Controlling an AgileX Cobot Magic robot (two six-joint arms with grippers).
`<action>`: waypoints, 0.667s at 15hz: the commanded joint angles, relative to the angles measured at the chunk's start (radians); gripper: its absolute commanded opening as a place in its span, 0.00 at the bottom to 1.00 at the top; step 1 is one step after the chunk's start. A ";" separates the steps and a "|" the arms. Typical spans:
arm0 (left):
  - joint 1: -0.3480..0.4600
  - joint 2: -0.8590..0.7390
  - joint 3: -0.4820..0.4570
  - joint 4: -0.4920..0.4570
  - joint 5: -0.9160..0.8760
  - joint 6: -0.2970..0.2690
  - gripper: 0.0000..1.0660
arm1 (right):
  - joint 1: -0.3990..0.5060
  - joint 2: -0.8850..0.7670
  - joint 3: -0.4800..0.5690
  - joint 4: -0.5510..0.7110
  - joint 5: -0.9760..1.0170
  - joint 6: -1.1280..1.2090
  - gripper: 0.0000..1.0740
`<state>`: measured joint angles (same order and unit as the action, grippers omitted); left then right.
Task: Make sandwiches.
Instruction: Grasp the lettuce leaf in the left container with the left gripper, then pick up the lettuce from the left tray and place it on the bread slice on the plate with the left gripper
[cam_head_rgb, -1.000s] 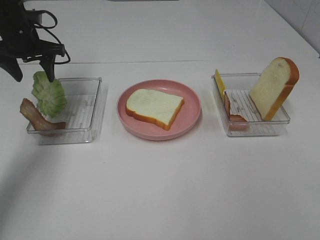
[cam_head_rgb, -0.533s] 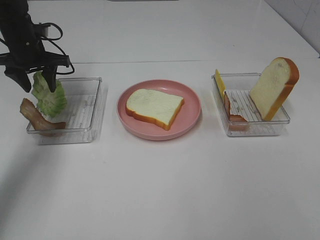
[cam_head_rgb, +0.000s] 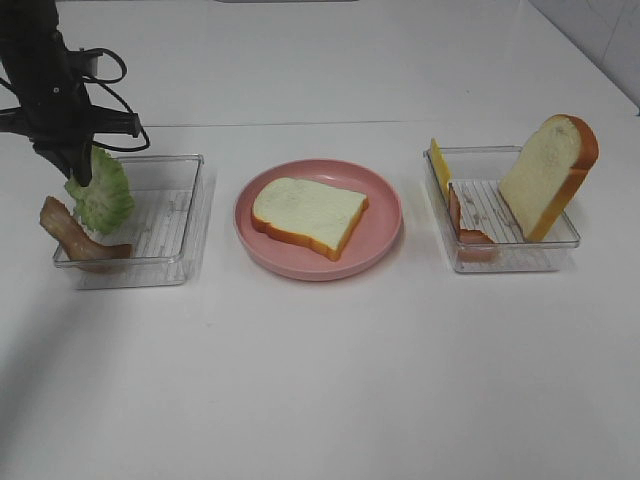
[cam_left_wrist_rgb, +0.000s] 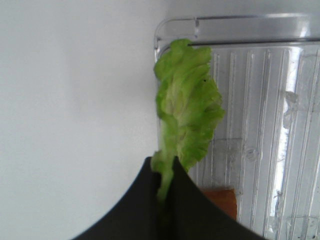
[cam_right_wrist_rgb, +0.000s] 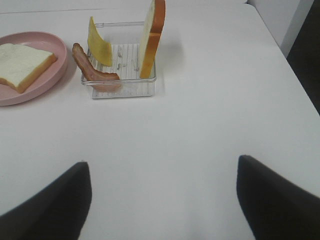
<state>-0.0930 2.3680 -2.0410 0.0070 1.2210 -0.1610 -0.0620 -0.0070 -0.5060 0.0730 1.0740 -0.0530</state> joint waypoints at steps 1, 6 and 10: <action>0.000 -0.005 0.007 0.003 0.020 0.004 0.00 | -0.007 -0.005 0.001 -0.003 -0.013 -0.009 0.71; -0.001 -0.112 -0.003 -0.075 0.003 0.031 0.00 | -0.007 -0.005 0.001 -0.003 -0.013 -0.009 0.71; -0.001 -0.171 -0.008 -0.306 -0.068 0.112 0.00 | -0.007 -0.005 0.001 -0.003 -0.013 -0.009 0.71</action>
<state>-0.0930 2.2070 -2.0460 -0.2750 1.1650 -0.0590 -0.0620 -0.0070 -0.5060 0.0730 1.0740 -0.0530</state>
